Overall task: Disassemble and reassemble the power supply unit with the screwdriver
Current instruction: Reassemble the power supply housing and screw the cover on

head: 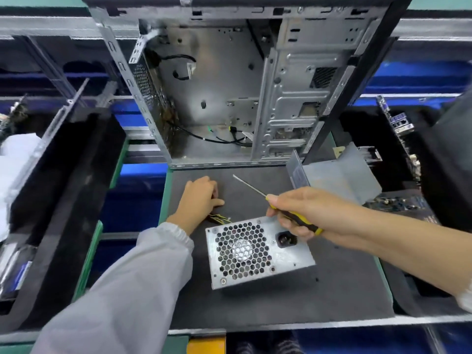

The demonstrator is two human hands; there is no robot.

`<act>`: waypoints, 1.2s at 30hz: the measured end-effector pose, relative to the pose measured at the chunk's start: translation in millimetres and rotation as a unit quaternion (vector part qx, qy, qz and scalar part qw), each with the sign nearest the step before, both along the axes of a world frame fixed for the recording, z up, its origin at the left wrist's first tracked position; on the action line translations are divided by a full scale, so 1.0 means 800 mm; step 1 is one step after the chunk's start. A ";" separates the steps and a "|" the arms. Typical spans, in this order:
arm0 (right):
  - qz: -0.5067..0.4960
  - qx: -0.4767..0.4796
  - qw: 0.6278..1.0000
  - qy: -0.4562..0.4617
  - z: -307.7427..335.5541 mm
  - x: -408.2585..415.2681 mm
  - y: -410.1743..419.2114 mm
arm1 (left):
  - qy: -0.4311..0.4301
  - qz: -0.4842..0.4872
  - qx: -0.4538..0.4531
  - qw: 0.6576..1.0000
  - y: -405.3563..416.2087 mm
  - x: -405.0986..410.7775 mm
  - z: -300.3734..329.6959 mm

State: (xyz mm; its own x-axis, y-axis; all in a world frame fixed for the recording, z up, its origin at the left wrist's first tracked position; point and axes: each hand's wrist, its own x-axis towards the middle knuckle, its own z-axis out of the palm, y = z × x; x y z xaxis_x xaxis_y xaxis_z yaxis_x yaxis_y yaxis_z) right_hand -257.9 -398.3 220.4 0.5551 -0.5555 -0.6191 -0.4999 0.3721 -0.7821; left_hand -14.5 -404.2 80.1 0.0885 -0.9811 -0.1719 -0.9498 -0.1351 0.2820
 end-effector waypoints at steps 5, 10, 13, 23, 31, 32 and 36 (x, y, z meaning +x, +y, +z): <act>-0.058 0.015 0.997 -0.049 -0.006 -0.008 0.001 | -0.011 -0.023 -0.006 1.000 0.014 -0.006 0.012; -0.080 -0.260 0.959 -0.075 -0.006 0.000 0.010 | 0.505 0.201 -0.093 0.834 0.031 -0.045 0.099; -0.080 -0.418 0.901 -0.087 0.003 0.009 0.014 | 0.647 0.217 0.015 0.731 0.053 -0.081 0.147; 0.038 -0.668 0.743 -0.015 -0.002 0.000 0.038 | 0.742 0.410 0.050 0.527 0.109 -0.130 0.179; 0.033 -0.635 0.771 -0.040 -0.020 -0.013 0.052 | 0.674 0.244 0.000 0.698 0.136 -0.126 0.160; 0.036 -0.620 0.782 -0.058 -0.024 -0.019 0.056 | 0.578 0.197 -0.049 0.791 0.140 -0.121 0.158; 0.097 -0.598 0.793 -0.064 -0.048 -0.048 0.083 | 0.240 -0.001 -0.225 0.944 0.155 -0.102 0.148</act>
State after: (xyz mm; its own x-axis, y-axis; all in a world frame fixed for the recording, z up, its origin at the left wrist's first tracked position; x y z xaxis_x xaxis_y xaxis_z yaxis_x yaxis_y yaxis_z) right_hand -296.0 -332.1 181.6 0.7178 -0.5995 0.3539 -0.3448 -0.7478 -0.5674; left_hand -96.4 -279.9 198.2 0.1038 -0.9646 0.2426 -0.6980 0.1032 0.7086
